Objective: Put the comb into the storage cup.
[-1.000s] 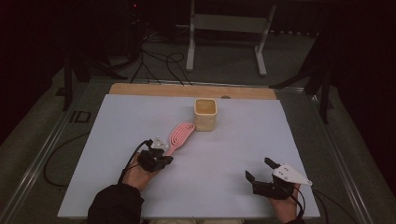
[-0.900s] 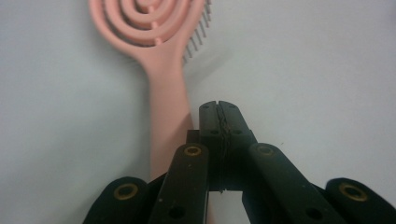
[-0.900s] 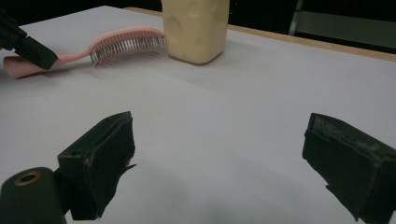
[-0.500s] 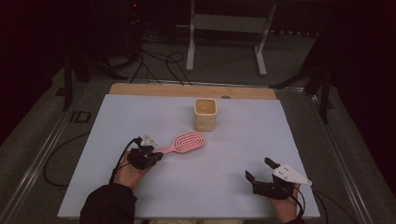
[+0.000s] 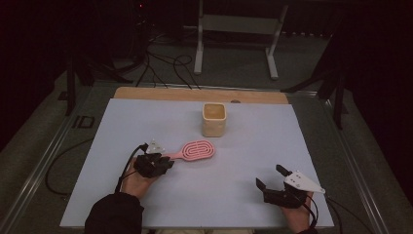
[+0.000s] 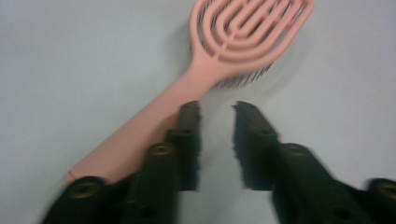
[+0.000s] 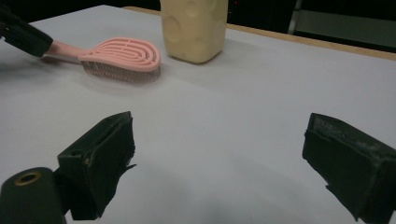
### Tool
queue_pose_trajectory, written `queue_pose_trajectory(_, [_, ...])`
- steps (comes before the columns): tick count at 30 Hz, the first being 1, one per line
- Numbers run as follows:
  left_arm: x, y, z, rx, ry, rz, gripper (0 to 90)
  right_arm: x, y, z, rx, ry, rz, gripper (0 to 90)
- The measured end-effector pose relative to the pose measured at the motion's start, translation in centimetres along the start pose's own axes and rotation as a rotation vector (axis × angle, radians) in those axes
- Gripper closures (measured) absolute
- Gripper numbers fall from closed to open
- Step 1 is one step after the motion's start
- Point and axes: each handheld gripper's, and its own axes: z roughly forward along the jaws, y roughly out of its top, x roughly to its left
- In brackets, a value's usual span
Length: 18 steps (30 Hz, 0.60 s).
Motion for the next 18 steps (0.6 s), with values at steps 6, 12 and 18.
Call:
queue_pose_trajectory(6, [-0.1,0.0,-2.0,-0.158,0.016,-0.019,36.8,0.0,0.0,0.0,0.000,0.003,0.000,8.9])
queue_pose_trajectory(12, [0.1,-0.8,-4.3,-0.297,0.033,-0.047,20.4,0.0,0.0,0.0,-0.003,0.004,0.000,8.9])
queue_pose_trajectory(18, [0.1,-2.4,-6.1,-0.368,0.096,-0.020,9.9,0.0,0.0,0.0,-0.005,0.007,0.001,8.9])
